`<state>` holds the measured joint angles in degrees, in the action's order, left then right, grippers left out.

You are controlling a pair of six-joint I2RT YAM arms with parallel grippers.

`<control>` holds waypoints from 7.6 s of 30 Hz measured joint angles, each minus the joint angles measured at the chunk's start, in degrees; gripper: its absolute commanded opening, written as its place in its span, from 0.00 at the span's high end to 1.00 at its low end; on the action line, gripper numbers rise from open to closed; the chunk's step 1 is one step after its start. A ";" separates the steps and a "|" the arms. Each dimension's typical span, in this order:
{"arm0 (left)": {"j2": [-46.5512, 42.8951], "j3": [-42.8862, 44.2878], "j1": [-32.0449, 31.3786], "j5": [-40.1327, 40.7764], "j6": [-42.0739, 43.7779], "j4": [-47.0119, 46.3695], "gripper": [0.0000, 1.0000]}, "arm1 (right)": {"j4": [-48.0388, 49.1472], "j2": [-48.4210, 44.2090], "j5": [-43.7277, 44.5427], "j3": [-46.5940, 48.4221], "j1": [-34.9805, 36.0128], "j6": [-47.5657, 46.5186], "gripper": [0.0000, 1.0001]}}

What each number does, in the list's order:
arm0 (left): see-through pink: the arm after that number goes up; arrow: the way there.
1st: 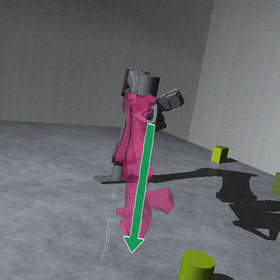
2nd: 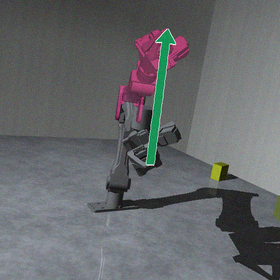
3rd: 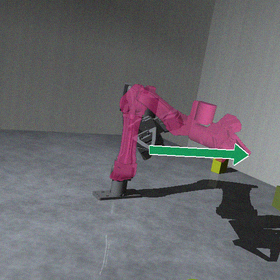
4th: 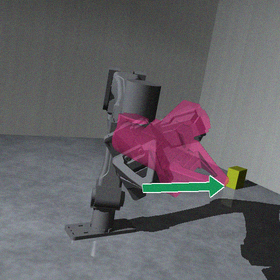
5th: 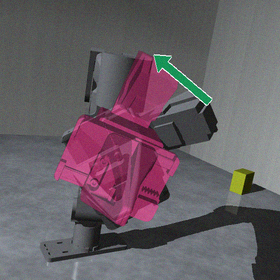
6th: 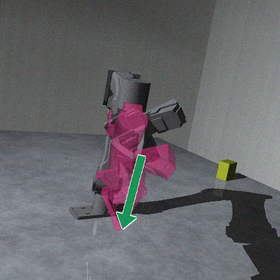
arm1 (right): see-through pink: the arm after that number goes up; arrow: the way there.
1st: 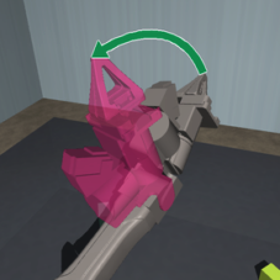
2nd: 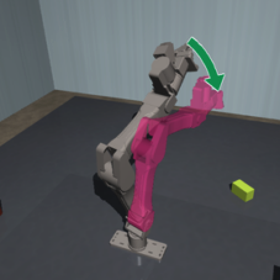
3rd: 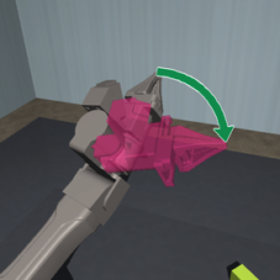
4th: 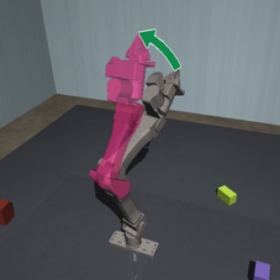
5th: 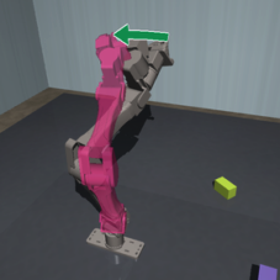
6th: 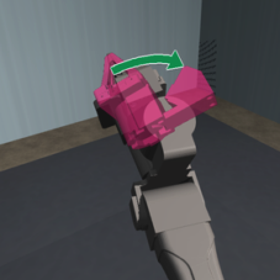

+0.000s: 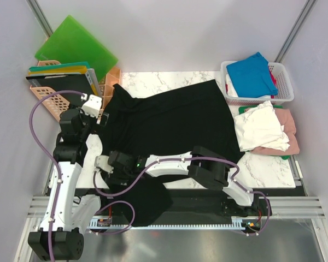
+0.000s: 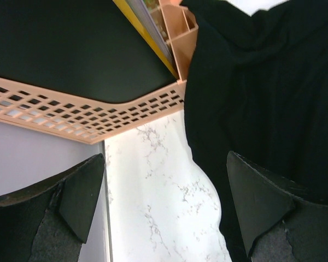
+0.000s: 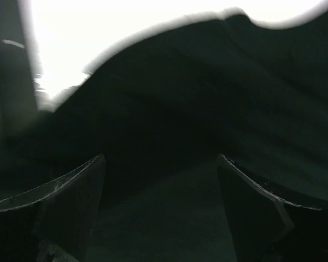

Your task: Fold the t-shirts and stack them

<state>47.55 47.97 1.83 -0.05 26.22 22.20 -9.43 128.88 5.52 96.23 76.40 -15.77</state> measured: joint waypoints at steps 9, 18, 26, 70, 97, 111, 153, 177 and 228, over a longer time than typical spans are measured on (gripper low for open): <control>-1.79 0.33 0.09 -0.02 0.00 -0.52 0.00 | 13.49 -6.88 10.47 -16.28 -14.99 7.85 0.11; -2.27 -3.08 0.11 -0.61 0.00 -1.01 0.00 | 40.28 -14.40 28.26 -38.51 -20.50 7.76 0.08; -2.03 -3.26 0.37 -1.18 0.02 -1.36 0.00 | 43.65 -12.31 29.77 -36.57 -19.41 7.26 0.08; -8.79 0.13 0.72 -7.30 0.66 8.72 0.00 | 10.67 -40.46 16.39 -28.87 -27.58 7.32 0.02; 13.92 -10.16 -23.41 -19.96 5.62 22.45 0.00 | -6.38 -53.64 15.74 -35.45 -63.60 1.49 0.02; 25.59 -10.95 -33.99 -14.25 2.75 11.13 0.00 | -7.06 -49.07 15.23 -35.47 -63.60 3.43 0.02; 17.40 -6.10 -28.41 -8.13 2.27 23.89 0.00 | -6.95 -50.49 7.41 -42.88 -64.52 2.95 0.02; 29.94 -9.03 -28.02 -6.12 6.95 18.23 0.00 | -6.05 -50.49 7.39 -44.04 -64.52 2.95 0.02; 17.81 -14.62 6.86 -11.04 24.24 26.21 0.00 | -11.50 -31.06 -2.56 -35.93 -56.61 -0.13 0.02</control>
<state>65.36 33.34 8.69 -11.09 50.46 48.40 -20.93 97.82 2.96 60.29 19.79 -15.90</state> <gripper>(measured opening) 0.995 0.982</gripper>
